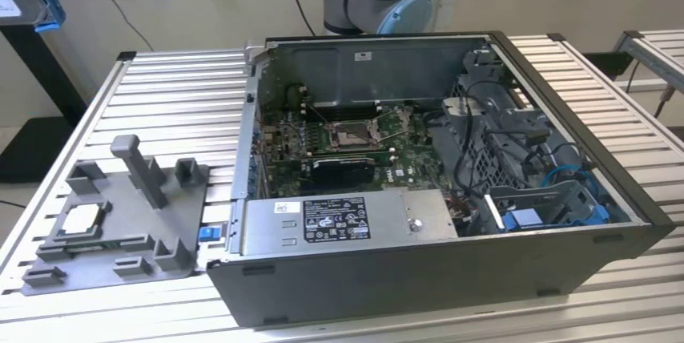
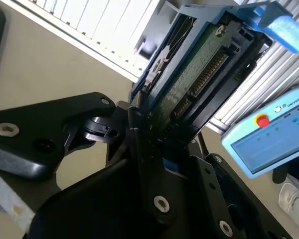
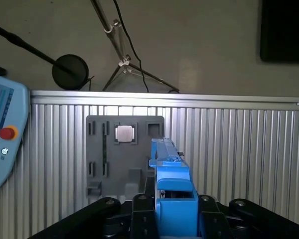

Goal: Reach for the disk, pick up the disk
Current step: 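Pick up the disk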

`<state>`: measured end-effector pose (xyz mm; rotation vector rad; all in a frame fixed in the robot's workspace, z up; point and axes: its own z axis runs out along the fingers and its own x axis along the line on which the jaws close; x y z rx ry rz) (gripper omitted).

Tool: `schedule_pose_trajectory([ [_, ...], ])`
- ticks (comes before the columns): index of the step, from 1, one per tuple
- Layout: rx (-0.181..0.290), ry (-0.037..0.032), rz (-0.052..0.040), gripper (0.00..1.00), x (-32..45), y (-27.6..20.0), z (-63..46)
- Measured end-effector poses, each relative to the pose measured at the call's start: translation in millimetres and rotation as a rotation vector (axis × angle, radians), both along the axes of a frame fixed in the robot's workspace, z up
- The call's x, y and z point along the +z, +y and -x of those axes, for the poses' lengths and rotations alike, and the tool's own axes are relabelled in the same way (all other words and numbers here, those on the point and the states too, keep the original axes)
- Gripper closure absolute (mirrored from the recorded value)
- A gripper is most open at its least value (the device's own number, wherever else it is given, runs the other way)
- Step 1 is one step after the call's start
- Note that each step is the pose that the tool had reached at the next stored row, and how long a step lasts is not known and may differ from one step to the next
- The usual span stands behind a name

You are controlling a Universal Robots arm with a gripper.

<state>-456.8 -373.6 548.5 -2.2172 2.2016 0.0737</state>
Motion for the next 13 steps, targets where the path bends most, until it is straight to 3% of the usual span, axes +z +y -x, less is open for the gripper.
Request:
schedule_pose_trajectory([
  [13,0.0,-0.0001,-0.0001,1.0,14.9,0.0,0.0],
])
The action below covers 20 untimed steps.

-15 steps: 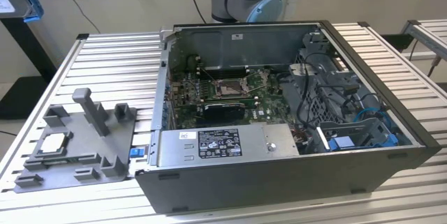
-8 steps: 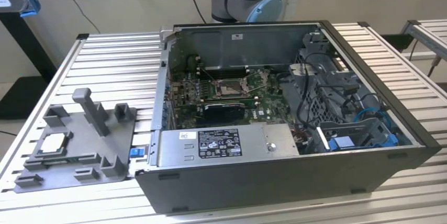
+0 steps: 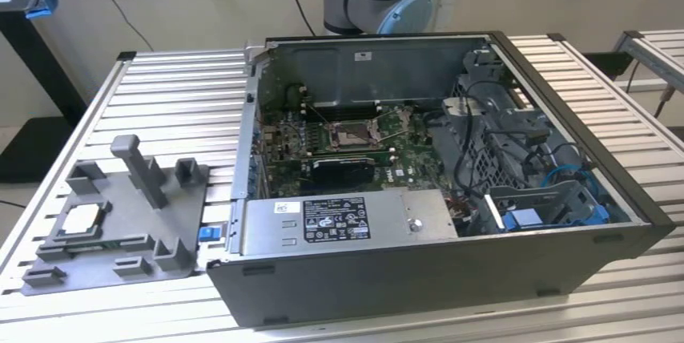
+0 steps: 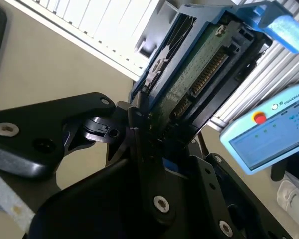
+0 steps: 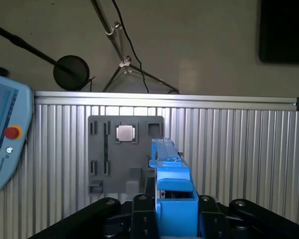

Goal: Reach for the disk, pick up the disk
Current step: 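Pick up the disk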

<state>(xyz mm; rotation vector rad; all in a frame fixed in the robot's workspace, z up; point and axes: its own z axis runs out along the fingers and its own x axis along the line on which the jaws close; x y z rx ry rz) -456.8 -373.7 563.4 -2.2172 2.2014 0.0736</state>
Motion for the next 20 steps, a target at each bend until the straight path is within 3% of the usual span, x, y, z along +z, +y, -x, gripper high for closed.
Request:
schedule_pose_trajectory([
  [8,0.0,0.0,0.0,1.0,0.5,-0.1,-2.5],
  [20,0.0,0.0001,0.0,1.0,-7.7,0.0,-53.2],
])
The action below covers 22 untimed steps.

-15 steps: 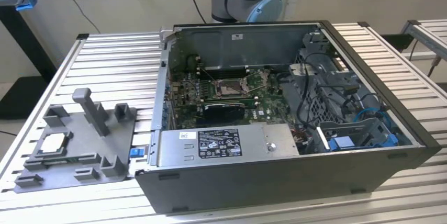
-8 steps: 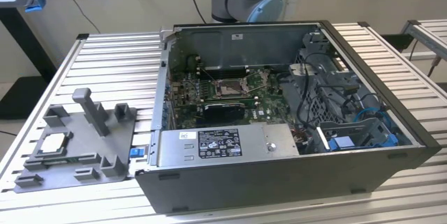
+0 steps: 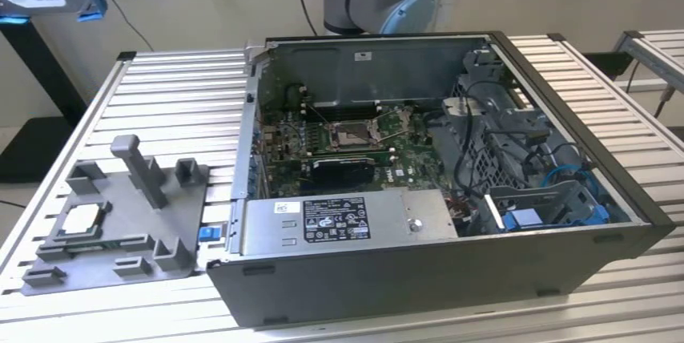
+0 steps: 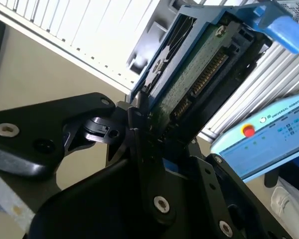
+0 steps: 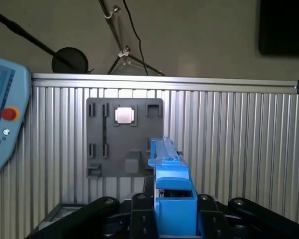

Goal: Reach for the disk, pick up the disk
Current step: 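Pick up the disk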

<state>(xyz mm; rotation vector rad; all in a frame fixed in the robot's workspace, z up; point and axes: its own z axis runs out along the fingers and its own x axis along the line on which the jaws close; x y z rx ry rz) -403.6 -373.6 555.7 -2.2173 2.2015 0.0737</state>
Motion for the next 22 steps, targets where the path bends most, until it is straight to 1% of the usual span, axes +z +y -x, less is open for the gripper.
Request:
schedule_pose_trajectory([
  [22,0.0,0.0,0.0,1.0,-15.7,0.0,-100.0],
])
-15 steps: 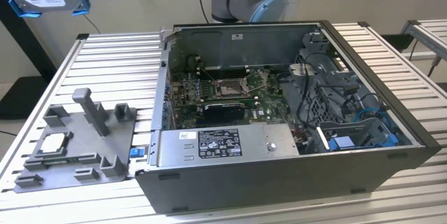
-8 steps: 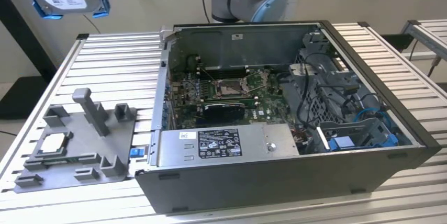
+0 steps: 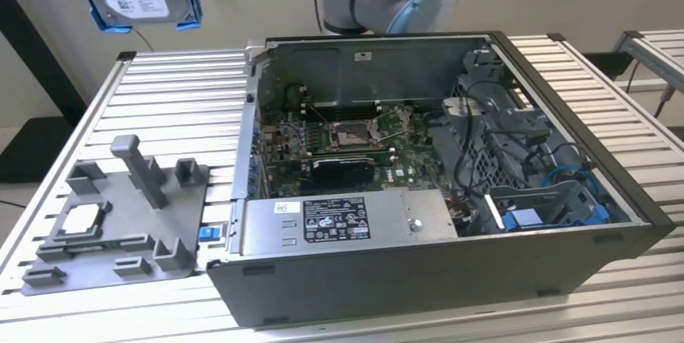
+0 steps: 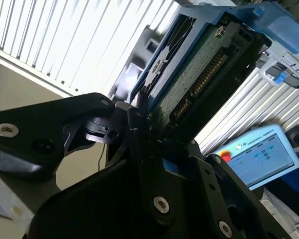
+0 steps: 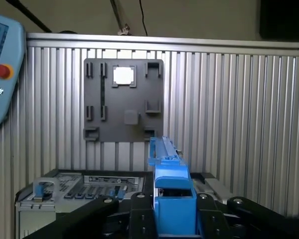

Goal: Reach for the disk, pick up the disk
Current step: 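Pick up the disk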

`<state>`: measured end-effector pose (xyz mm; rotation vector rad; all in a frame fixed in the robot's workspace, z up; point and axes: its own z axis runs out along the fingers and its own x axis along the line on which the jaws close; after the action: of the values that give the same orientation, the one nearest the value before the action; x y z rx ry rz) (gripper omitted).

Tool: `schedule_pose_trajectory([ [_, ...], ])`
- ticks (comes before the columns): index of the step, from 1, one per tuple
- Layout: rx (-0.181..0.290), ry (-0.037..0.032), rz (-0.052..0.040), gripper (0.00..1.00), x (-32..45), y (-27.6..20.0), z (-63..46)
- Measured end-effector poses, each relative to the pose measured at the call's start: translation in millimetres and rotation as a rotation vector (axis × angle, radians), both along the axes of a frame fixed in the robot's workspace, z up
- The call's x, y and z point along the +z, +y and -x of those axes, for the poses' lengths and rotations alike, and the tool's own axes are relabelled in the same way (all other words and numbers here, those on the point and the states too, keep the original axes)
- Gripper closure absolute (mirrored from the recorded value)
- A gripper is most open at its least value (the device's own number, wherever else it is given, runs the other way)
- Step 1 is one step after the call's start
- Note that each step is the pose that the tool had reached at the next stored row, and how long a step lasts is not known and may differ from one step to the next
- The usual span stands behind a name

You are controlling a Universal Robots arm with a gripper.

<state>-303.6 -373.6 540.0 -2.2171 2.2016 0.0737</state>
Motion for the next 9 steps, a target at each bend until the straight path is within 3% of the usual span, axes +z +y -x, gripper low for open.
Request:
schedule_pose_trajectory([
  [9,0.0,-0.0001,0.0,1.0,-6.8,0.0,-40.9],
])
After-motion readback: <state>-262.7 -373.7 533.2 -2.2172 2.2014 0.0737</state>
